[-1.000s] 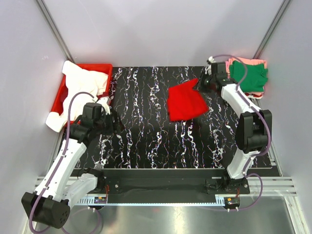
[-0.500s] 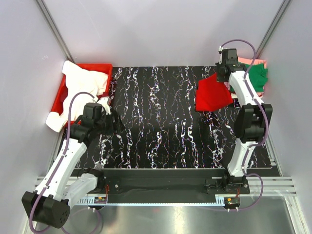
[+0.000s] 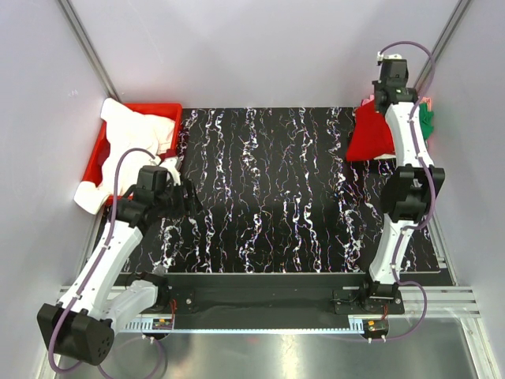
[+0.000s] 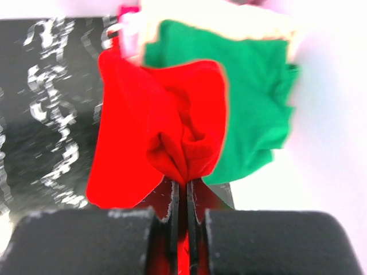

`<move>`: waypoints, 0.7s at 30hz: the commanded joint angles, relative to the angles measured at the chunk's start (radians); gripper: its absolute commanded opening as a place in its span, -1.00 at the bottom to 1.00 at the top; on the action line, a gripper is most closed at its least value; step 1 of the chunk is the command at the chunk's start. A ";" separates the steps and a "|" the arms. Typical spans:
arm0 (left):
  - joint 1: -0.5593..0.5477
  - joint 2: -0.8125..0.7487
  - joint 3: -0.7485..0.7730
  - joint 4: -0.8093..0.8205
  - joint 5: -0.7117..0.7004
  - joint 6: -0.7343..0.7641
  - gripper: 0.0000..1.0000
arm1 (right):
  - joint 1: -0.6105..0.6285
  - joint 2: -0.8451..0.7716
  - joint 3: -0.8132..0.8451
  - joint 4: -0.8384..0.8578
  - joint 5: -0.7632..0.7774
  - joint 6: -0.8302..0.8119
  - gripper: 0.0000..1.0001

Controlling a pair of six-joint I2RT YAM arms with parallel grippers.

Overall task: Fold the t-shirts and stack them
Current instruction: Neatly place the folded tshirt to the corner

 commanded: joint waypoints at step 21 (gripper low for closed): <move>-0.003 0.030 -0.009 0.041 0.008 0.001 0.41 | -0.121 0.117 0.241 0.180 0.025 -0.124 -1.00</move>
